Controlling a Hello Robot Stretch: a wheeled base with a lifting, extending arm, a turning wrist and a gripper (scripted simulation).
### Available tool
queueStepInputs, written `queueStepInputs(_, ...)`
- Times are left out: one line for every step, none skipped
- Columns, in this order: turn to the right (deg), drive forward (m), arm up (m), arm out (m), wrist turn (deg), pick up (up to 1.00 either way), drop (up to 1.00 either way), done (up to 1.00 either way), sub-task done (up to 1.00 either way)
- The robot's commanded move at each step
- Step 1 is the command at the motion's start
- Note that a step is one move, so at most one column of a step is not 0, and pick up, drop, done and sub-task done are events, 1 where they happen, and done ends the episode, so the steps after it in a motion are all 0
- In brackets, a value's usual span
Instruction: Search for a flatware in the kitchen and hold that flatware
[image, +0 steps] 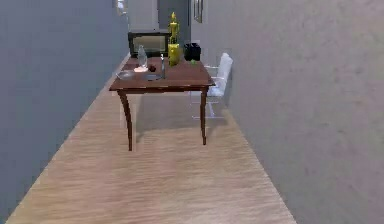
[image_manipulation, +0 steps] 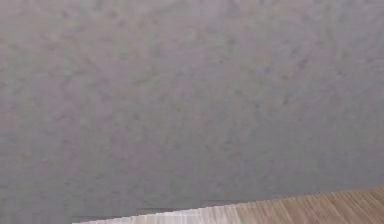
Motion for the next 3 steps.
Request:
queueStepInputs(0.0,1.0,0.0,0.0,0.0,0.0,0.0,0.0,0.0)
queueStepInputs(-45.0,0.0,0.0,0.0,0.0,0.0,0.0,0.0,0.0)
queueStepInputs(-42.0,0.0,0.0,0.0,0.0,0.0,0.0,0.0,0.0)
